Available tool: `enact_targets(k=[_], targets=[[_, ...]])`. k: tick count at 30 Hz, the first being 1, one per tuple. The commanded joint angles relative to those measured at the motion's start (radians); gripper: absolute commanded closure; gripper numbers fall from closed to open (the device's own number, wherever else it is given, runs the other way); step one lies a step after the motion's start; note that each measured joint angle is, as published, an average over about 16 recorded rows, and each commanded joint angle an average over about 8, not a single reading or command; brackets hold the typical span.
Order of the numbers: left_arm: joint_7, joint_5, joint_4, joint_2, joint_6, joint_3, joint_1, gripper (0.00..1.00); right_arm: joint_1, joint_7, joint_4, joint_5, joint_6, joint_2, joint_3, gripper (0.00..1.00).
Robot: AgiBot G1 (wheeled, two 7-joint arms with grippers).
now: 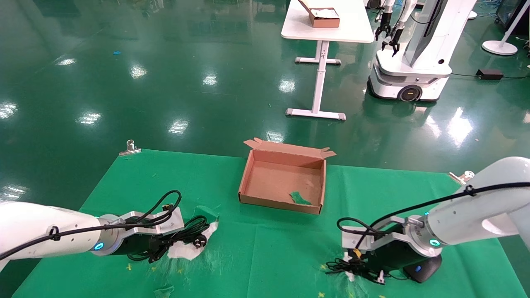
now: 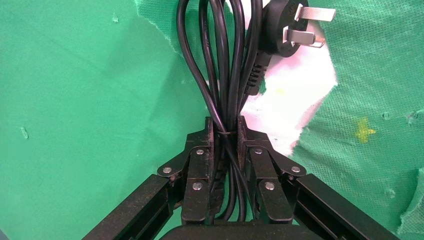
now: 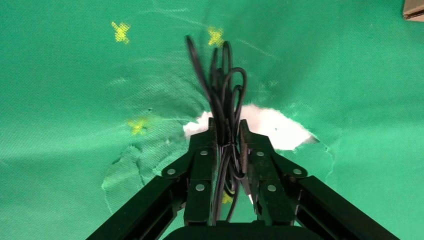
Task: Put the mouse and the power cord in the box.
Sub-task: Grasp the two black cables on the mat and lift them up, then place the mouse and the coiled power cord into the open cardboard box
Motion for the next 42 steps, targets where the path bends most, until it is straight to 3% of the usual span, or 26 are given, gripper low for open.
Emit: enact_targets(k=[1,16,29,35,42], targets=[[0.0,0.0,0.0,0.0,0.0,0.0,0.0,1.0,0.0,0.0,0.0,0.0,0.0,0.0,0.0,1.0],[0.002,-0.016,-0.007,-0.018,0.014,-0.01,-0.014,1.0,0.001,0.001,0.001,0.002,0.0,0.001,0.001,1.0],[0.065,-0.262,-0.062,-0.115,0.249,-0.106,-0.158,1.0,0.101,0.037,0.088,0.0,0.008,0.059,0.022,1.0],[0.074,-0.319,-0.042,-0.092,0.266,-0.137,-0.216,1.0,0.118,0.076,0.143,-0.025,0.004,0.077,0.014,1.0],[0.102,-0.312,-0.073,0.0,0.161,-0.143,-0.226,1.0,0.133,0.134,0.224,-0.048,0.005,0.116,0.014,1.0]])
